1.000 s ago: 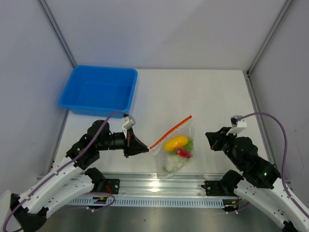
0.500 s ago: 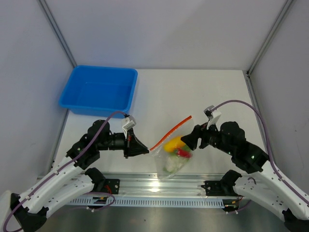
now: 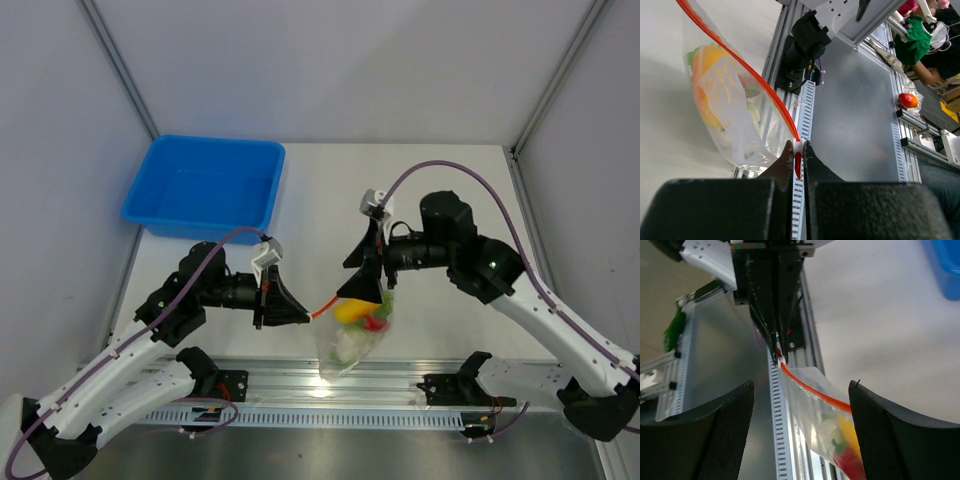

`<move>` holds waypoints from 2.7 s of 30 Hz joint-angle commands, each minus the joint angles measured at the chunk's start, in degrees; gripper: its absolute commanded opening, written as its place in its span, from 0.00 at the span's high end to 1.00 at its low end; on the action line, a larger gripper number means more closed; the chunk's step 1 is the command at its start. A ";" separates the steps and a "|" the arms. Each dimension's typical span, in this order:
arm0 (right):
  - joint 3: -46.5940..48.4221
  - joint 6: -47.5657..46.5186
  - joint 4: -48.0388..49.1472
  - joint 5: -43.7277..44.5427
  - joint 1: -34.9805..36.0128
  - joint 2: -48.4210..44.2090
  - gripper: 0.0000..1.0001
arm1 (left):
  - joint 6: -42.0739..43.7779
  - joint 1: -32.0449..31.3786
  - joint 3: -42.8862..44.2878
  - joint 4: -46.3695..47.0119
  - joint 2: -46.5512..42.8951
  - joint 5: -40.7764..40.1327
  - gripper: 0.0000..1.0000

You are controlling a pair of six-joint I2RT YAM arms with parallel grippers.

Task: Place the food in the zip-top bag and seal the zipper
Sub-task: Zip the zipper food storage bag at the center of the board, then place the zipper food storage bag at the center of the board.

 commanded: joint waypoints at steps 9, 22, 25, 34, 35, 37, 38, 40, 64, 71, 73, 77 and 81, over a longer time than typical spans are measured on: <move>7.24 -11.19 -8.15 -22.82 1.68 11.26 0.30 | 3.66 0.41 6.36 -2.79 1.14 4.79 0.99; 4.51 -11.37 -6.92 -18.79 5.45 16.62 0.33 | 4.63 0.50 8.03 -3.67 1.14 6.63 0.99; 5.04 -11.71 -7.62 -18.26 6.33 18.38 0.35 | 4.81 0.41 8.29 -3.94 1.05 6.81 0.99; 3.37 -11.10 -6.83 -13.51 7.57 18.39 0.66 | 5.42 0.41 8.12 -4.99 1.14 6.28 0.99; 2.93 -10.84 -6.22 -13.07 7.66 17.86 0.74 | 5.60 0.41 7.94 -5.08 1.14 6.02 0.99; 2.14 -10.31 -5.87 -11.23 7.66 17.33 0.99 | 5.69 0.41 8.12 -5.69 1.14 5.67 1.00; 1.88 -10.14 -5.86 -10.27 7.66 17.07 1.00 | 5.77 0.41 8.21 -5.96 1.14 5.32 0.99; 1.26 -9.87 -6.04 -8.33 7.74 16.54 1.00 | 6.04 0.41 8.12 -7.27 1.05 3.91 0.99; -0.59 -3.91 -1.21 5.20 7.57 13.90 1.00 | -0.63 0.50 7.77 -8.68 -9.31 -35.36 0.01; 0.90 -0.47 1.69 11.19 -0.07 15.39 1.00 | -1.26 0.50 5.05 -8.86 -13.01 -39.51 0.01; 1.26 -0.03 2.75 12.06 -3.66 16.88 1.00 | -1.52 0.41 3.21 -8.25 -14.94 -38.55 0.01; 3.27 4.09 6.95 12.07 -11.23 22.23 1.00 | -2.40 0.50 0.83 -6.66 -17.67 -37.31 0.00; 3.98 6.73 12.14 13.38 -17.55 28.48 1.00 | -2.93 0.50 -0.32 -6.49 -18.20 -35.56 0.00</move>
